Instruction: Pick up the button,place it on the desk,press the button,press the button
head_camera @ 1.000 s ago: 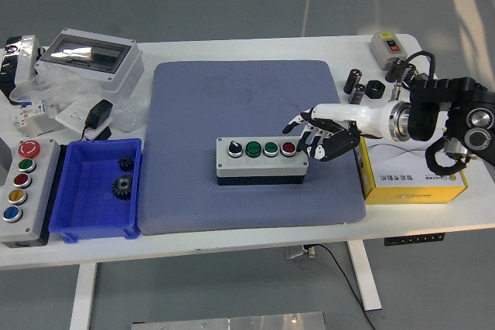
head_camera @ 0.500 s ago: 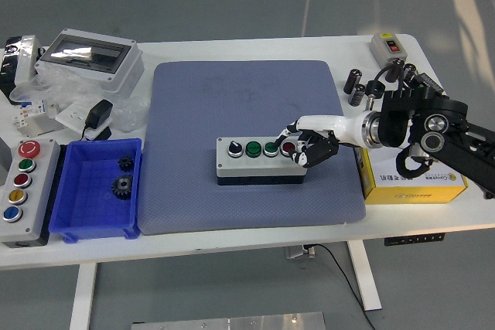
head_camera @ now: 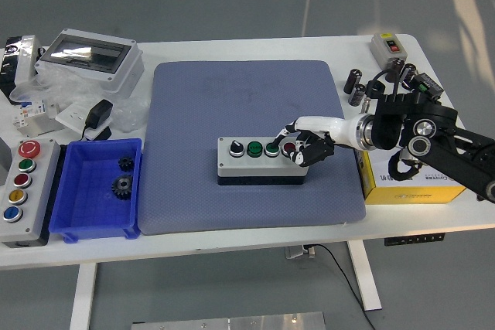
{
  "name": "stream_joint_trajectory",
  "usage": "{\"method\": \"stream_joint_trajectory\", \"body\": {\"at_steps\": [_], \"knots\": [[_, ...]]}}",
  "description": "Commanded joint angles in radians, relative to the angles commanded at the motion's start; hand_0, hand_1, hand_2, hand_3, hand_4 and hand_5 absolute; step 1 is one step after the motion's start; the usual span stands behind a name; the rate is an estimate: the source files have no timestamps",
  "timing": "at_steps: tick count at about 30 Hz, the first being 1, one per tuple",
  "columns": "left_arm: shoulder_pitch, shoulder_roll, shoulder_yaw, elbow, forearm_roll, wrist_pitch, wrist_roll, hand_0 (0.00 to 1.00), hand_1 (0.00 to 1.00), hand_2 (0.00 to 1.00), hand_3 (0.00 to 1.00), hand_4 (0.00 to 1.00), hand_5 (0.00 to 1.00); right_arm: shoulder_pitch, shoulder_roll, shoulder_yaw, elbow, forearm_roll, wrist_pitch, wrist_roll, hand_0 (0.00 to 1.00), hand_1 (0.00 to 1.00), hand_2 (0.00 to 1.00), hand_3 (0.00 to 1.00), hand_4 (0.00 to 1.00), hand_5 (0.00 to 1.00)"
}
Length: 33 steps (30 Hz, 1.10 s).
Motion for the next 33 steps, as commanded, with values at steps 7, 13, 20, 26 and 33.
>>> {"method": "stream_joint_trajectory", "body": {"at_steps": [7,13,20,26,33], "knots": [[0.001,-0.001,-0.004,0.0,0.002,0.001,0.002,0.617,0.521,0.526,0.585,0.594,0.221,-0.009,0.0,0.012,0.01,-0.008,-0.025,0.021,0.006,0.08,0.207,0.825,0.209,0.067],[0.005,-0.003,-0.004,0.0,0.001,0.002,0.002,0.618,0.521,0.525,0.584,0.594,0.221,-0.053,-0.028,0.146,0.068,0.08,0.029,0.064,0.006,0.079,0.204,0.818,0.214,0.066],[0.01,-0.008,-0.007,0.0,0.006,0.002,-0.001,0.618,0.522,0.526,0.584,0.594,0.221,-0.189,-0.025,0.363,0.132,0.034,0.052,0.084,0.007,0.075,0.201,0.812,0.222,0.065],[0.02,-0.021,-0.002,0.0,0.0,0.003,-0.006,0.618,0.522,0.526,0.584,0.595,0.222,-0.351,0.091,0.577,0.132,-0.137,-0.149,0.233,0.007,0.075,0.199,0.807,0.246,0.059],[0.022,-0.028,-0.006,0.0,0.007,0.005,-0.011,0.618,0.522,0.526,0.584,0.595,0.222,-0.533,0.229,0.775,0.08,-0.076,-0.404,0.454,0.002,0.069,0.22,0.821,0.403,0.232]]}}
